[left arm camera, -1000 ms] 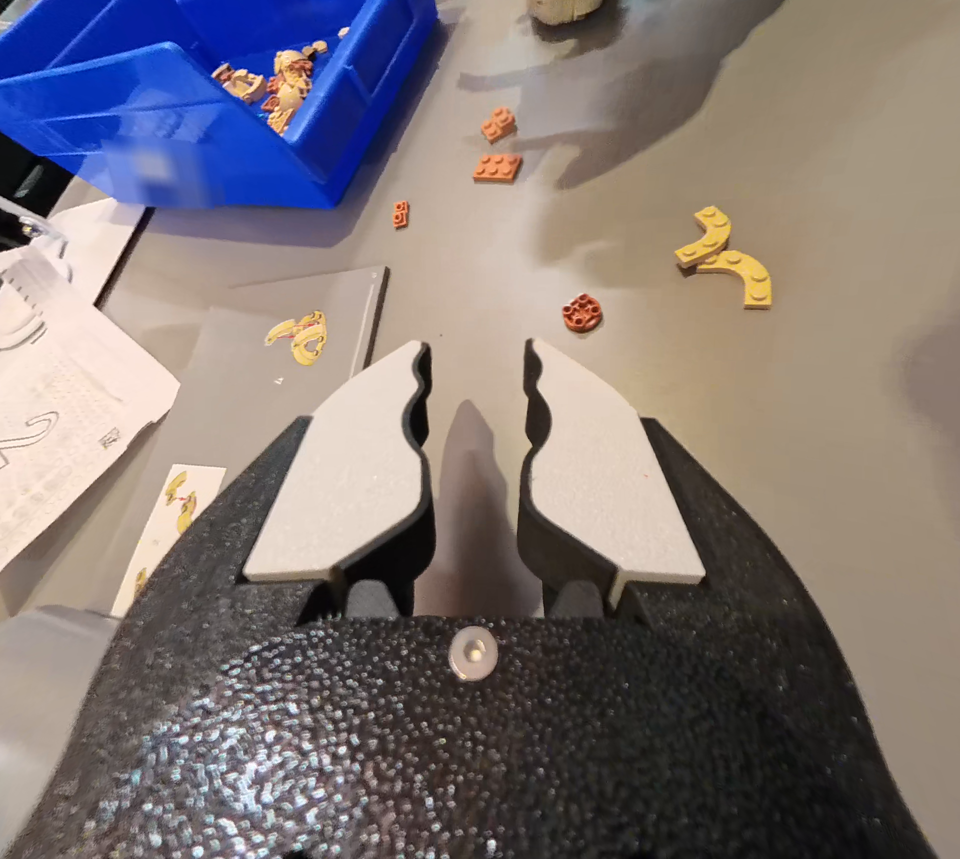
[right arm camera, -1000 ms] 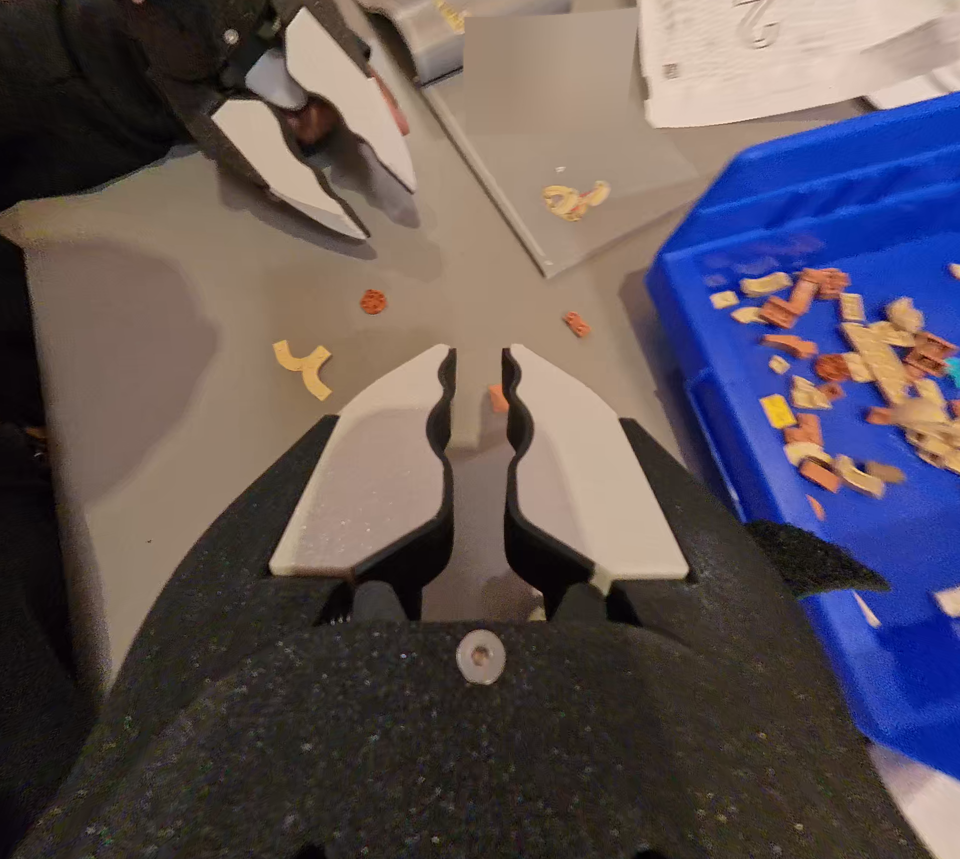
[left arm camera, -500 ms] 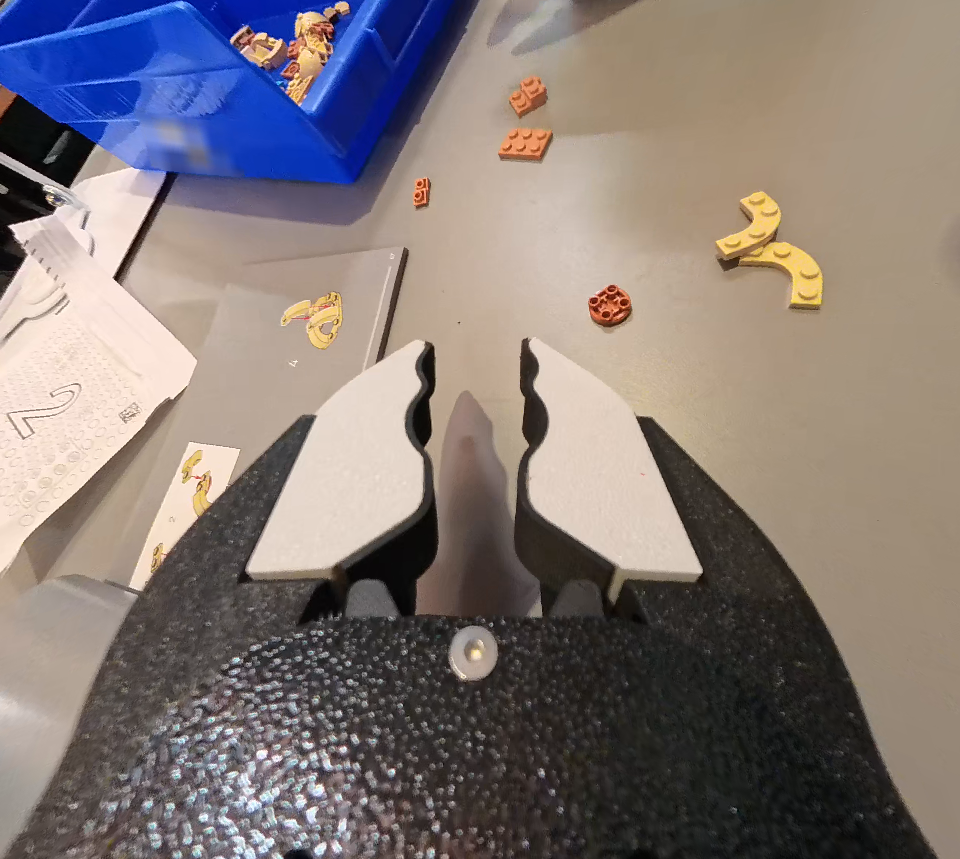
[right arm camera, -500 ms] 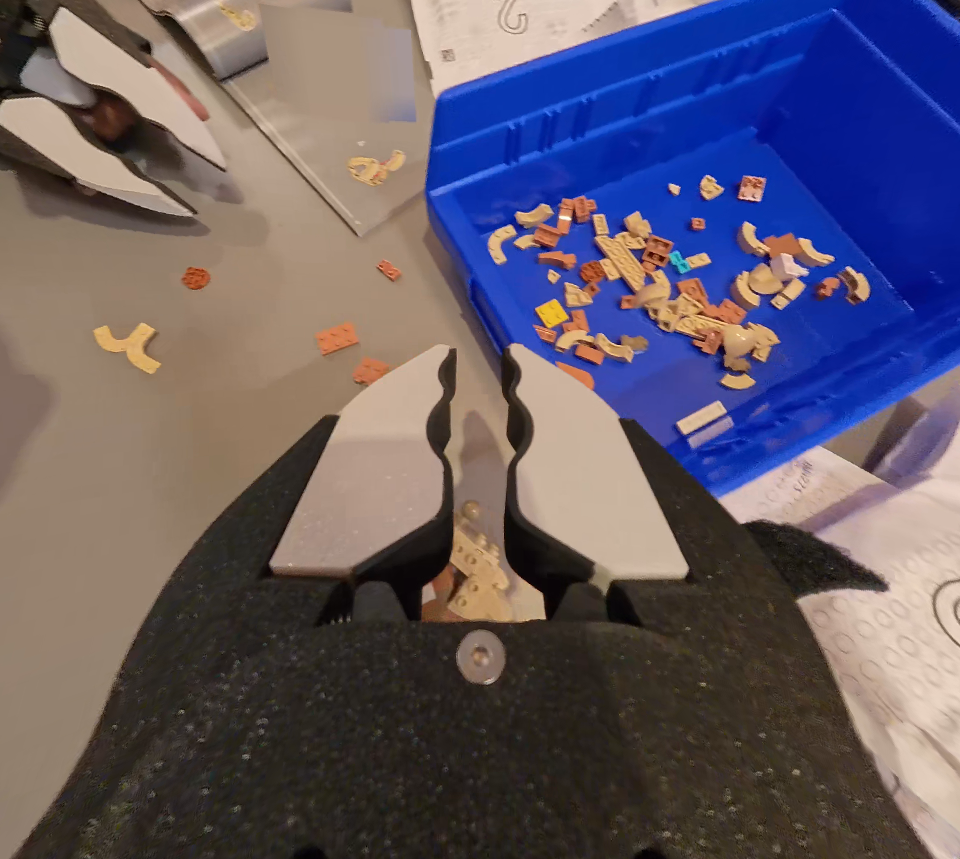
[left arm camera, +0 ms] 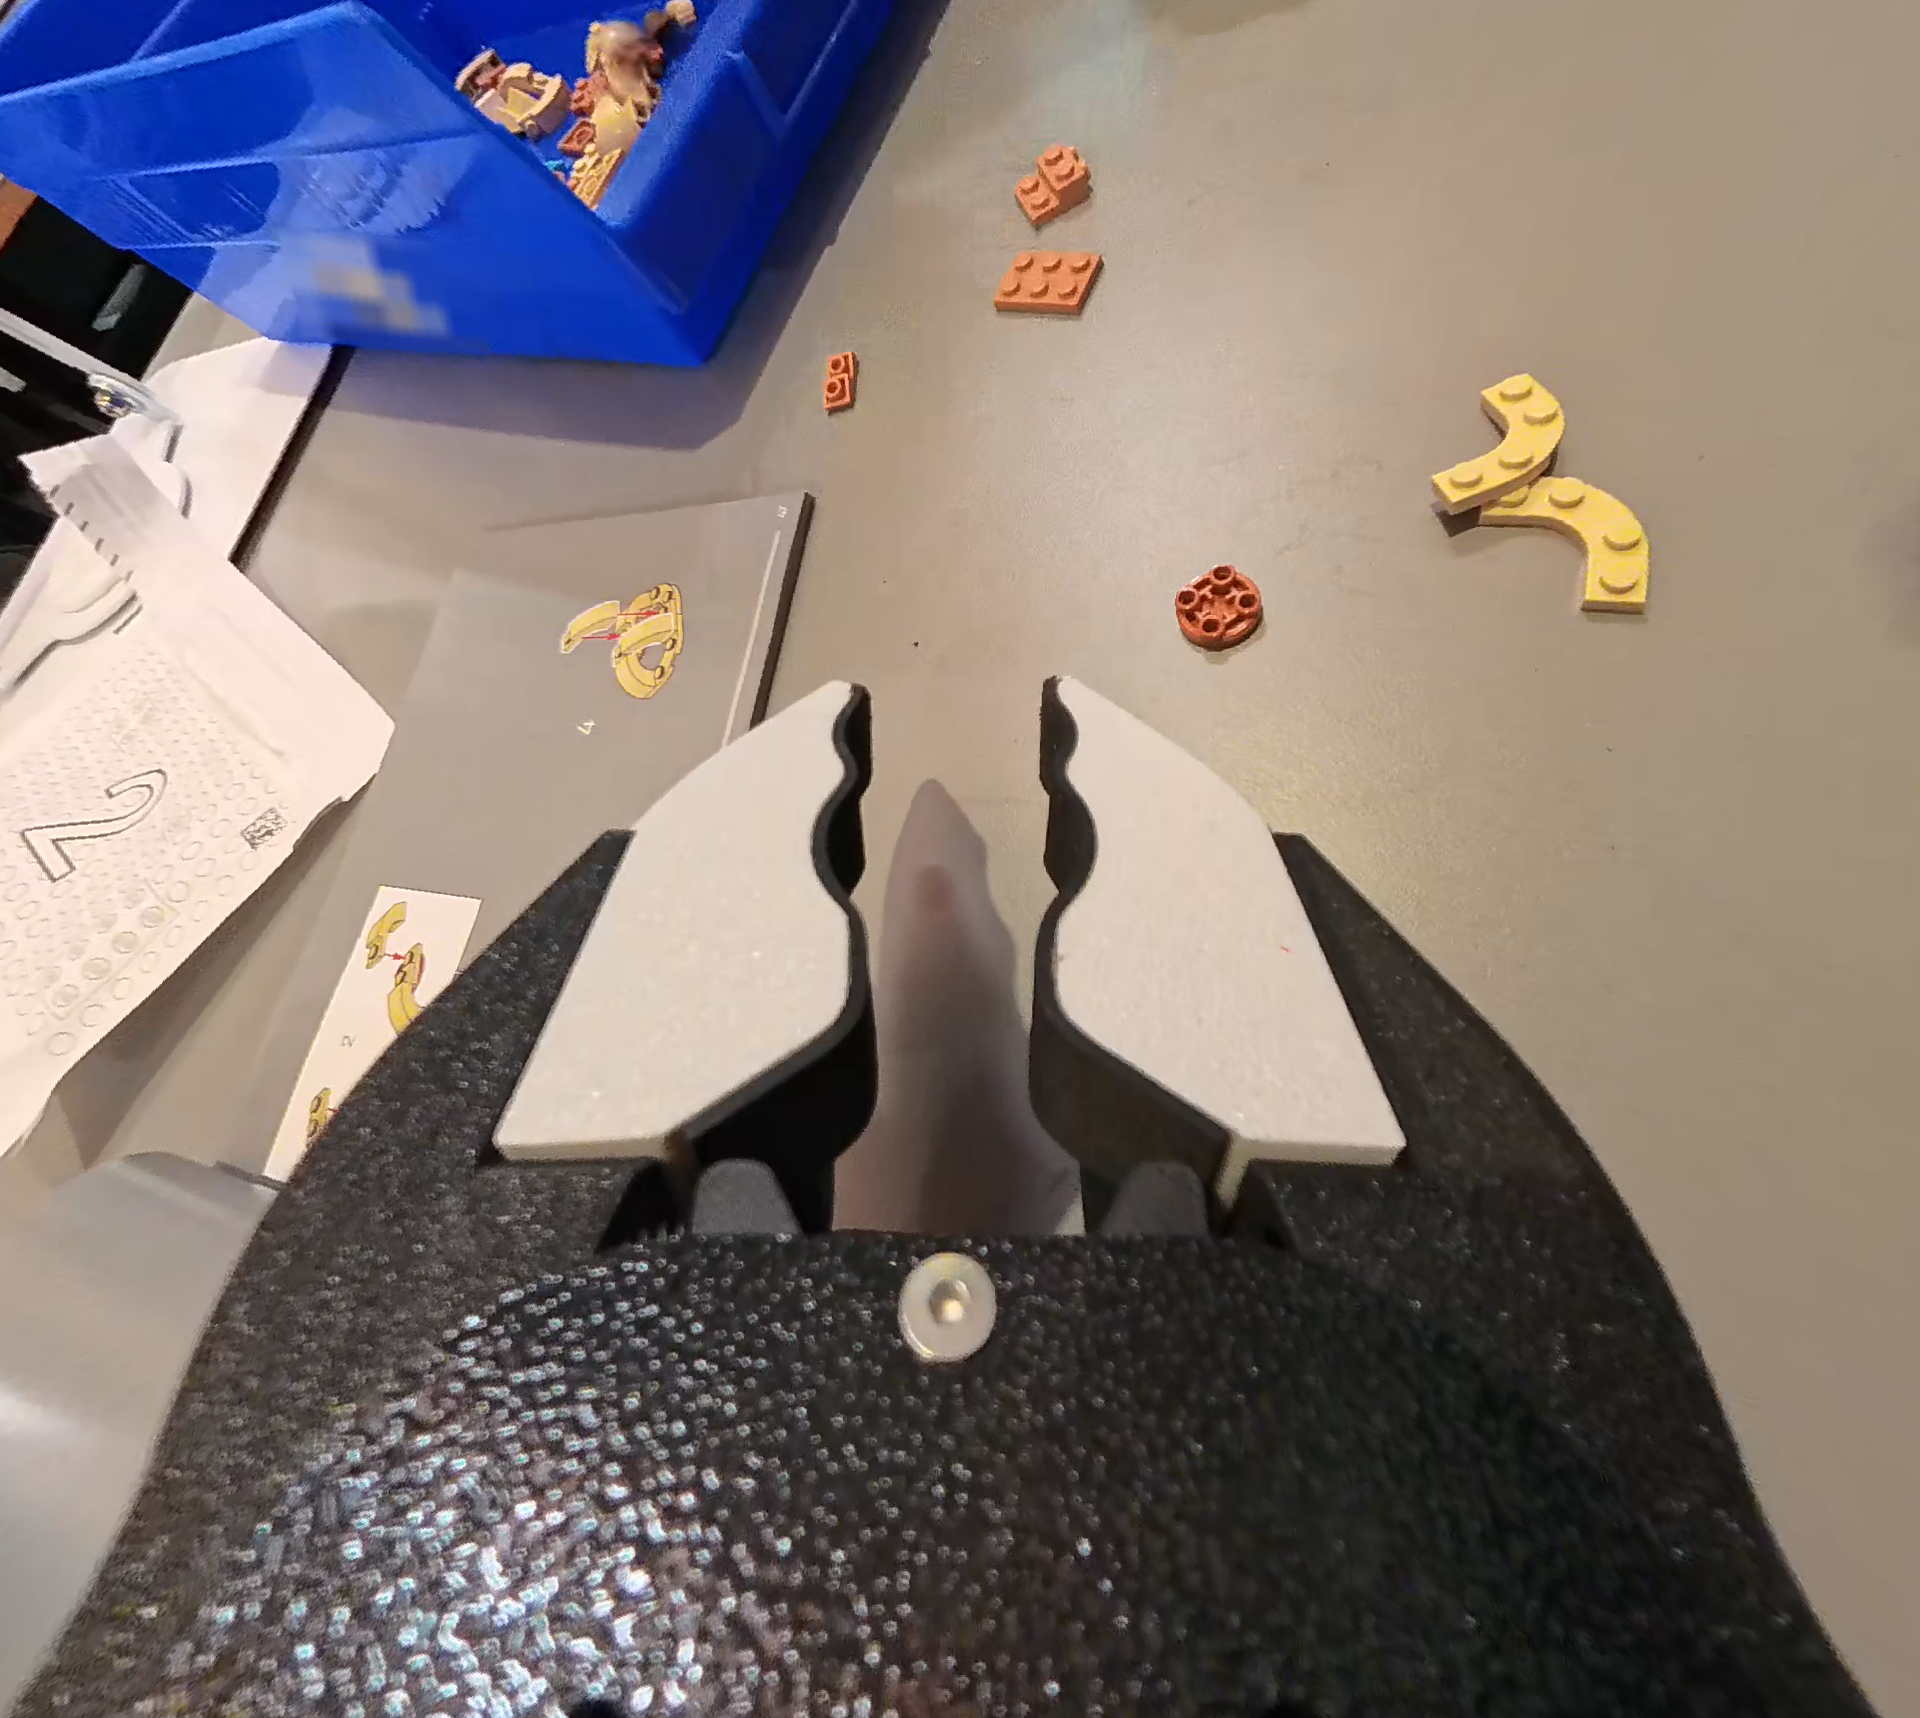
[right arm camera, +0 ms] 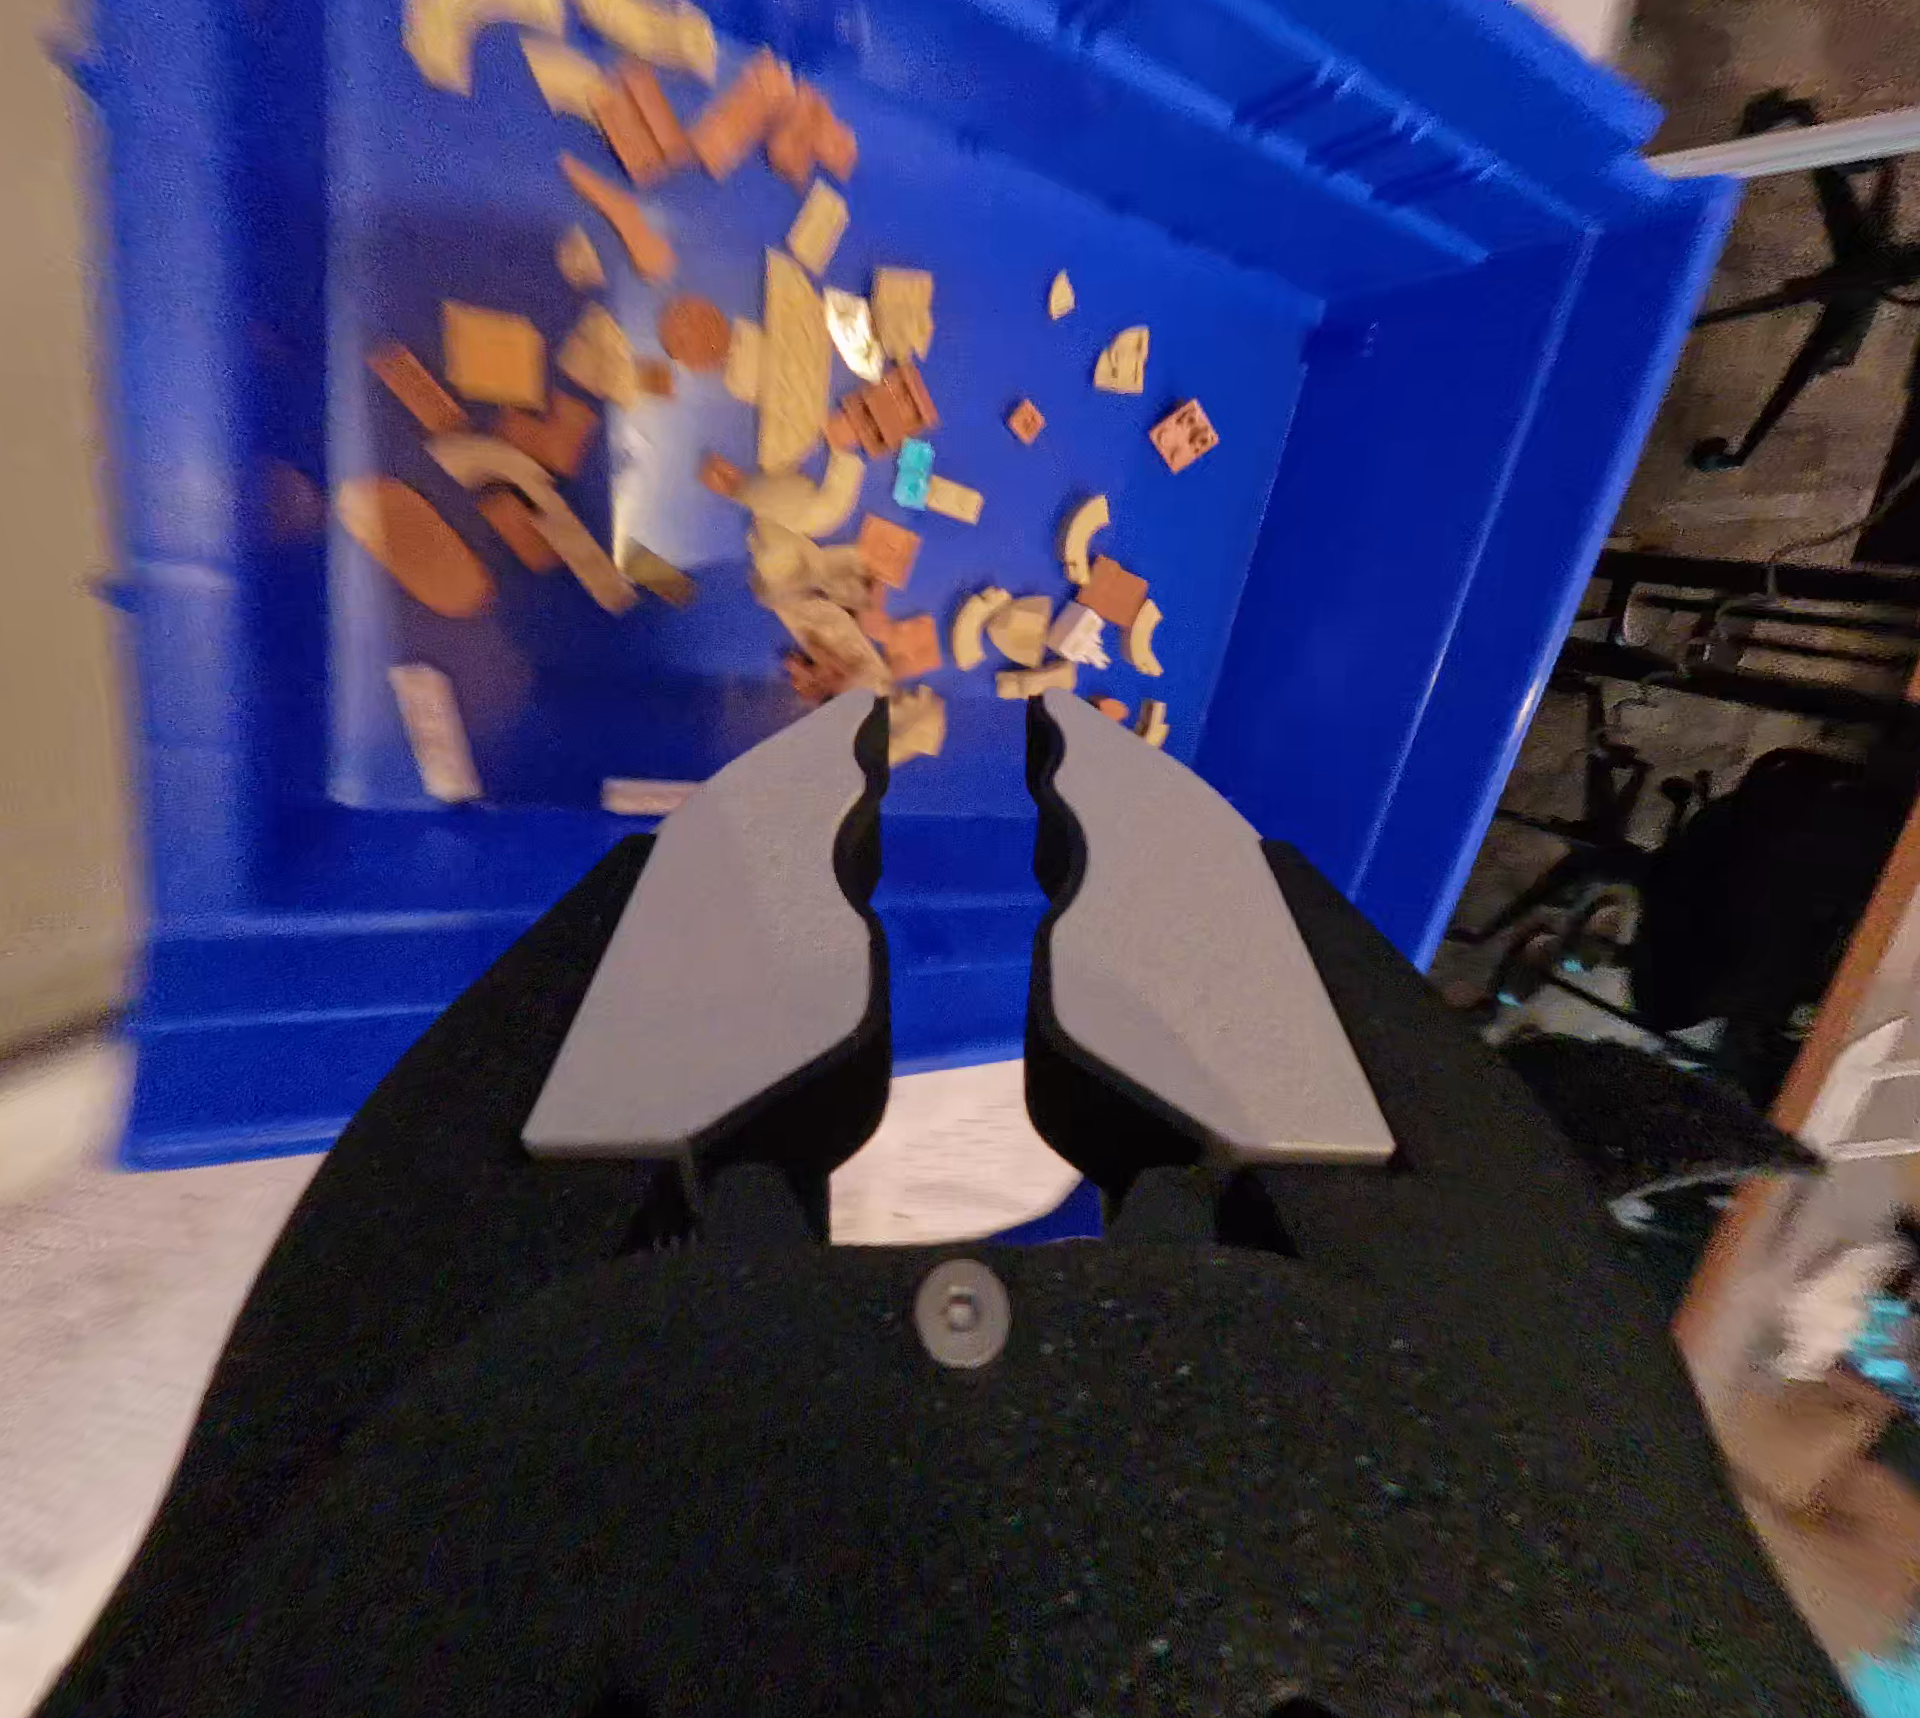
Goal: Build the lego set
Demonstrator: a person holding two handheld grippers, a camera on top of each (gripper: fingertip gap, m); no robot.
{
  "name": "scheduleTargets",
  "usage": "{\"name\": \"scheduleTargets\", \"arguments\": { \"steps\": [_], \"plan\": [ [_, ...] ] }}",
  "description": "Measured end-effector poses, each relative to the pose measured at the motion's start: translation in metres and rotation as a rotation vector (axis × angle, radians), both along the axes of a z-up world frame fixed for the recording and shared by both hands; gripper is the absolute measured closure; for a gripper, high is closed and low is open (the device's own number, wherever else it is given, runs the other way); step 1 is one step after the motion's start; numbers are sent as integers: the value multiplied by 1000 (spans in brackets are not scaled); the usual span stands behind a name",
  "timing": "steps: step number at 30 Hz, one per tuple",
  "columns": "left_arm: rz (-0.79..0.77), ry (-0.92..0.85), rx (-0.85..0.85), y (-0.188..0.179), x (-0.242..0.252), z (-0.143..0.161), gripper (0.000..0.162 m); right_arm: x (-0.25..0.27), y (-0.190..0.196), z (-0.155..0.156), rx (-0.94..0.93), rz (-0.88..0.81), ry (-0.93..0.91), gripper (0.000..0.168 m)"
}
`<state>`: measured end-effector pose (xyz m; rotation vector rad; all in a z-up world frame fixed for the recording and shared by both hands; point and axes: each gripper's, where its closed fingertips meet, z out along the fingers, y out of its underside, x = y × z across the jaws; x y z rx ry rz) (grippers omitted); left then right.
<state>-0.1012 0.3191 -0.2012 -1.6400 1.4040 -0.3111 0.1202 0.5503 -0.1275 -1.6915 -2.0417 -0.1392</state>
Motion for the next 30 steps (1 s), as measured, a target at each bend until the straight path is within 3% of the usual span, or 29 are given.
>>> {"name": "scheduleTargets", "arguments": {
  "steps": [4,8,21,30],
  "plan": [
    [0,-2,1,0,0,0,132,4,41,-35,-16,162,-302,143],
    [-6,3,1,-1,0,0,131,3,55,-60,-93,240,-432,149],
    [-12,11,-2,-2,0,-1,131,7,68,-95,-162,241,-544,149],
    [-8,14,-2,-2,0,-2,131,7,67,-94,-168,197,-531,151]
  ]
}}
